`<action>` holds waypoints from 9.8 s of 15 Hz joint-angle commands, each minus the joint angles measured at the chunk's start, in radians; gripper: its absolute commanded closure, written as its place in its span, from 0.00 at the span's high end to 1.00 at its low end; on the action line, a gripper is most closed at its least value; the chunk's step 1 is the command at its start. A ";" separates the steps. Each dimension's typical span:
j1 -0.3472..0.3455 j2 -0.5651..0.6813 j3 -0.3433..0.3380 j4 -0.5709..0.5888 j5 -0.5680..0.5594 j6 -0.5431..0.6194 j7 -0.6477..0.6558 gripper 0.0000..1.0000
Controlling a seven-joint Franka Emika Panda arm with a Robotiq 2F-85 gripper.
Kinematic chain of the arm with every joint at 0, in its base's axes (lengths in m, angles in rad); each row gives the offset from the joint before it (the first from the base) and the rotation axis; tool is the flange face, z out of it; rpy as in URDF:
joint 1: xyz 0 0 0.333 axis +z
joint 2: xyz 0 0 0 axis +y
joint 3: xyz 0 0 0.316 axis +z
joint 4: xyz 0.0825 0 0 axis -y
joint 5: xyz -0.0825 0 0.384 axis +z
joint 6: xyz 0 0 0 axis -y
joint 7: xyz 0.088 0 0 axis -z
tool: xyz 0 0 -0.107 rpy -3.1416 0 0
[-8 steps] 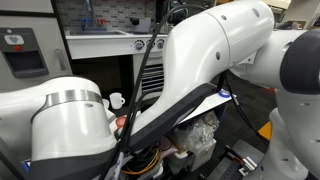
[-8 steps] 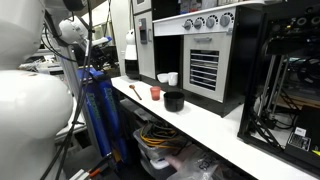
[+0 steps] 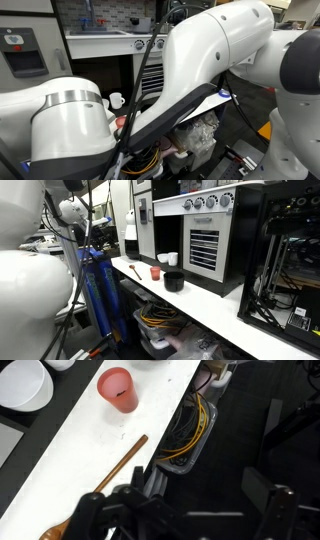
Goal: Pour the contents in the pink cup into the black pot
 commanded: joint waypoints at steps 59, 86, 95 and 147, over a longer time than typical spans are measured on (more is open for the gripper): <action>-0.182 -0.027 -0.048 -0.239 -0.139 0.119 0.010 1.00; -0.146 0.305 -0.117 -0.077 -0.570 0.257 -0.353 1.00; -0.100 0.389 -0.163 0.003 -0.689 0.163 -0.381 1.00; -0.031 0.576 -0.223 0.225 -0.697 -0.180 -0.065 1.00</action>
